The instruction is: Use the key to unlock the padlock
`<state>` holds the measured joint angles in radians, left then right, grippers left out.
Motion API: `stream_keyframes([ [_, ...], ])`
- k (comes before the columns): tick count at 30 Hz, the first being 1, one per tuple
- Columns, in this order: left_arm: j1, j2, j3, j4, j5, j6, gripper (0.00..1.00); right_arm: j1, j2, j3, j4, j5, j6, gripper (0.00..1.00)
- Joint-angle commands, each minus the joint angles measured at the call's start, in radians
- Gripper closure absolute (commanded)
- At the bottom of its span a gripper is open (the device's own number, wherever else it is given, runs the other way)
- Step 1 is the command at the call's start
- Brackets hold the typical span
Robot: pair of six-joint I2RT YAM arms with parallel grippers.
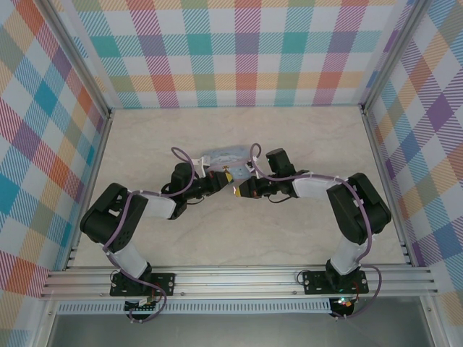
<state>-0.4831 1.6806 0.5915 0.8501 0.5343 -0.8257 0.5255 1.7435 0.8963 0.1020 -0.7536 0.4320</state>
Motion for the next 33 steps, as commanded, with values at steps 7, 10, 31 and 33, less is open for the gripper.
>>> stream_keyframes([
  [7, -0.038, -0.006, -0.017, 0.112, 0.079, 0.037, 1.0, 0.004, 0.019, 0.044, 0.012, 0.024, -0.034, 0.96],
  [10, -0.038, -0.006, -0.019, 0.122, 0.062, 0.024, 1.0, 0.003, 0.008, 0.03, 0.023, 0.021, -0.034, 0.96],
  [31, -0.038, 0.018, -0.007, 0.135, 0.017, -0.021, 1.0, 0.005, -0.115, -0.06, -0.021, 0.114, -0.086, 0.95],
  [33, -0.038, 0.018, -0.011, 0.131, 0.013, -0.021, 1.0, 0.008, -0.132, -0.06, -0.036, 0.125, -0.097, 0.95],
])
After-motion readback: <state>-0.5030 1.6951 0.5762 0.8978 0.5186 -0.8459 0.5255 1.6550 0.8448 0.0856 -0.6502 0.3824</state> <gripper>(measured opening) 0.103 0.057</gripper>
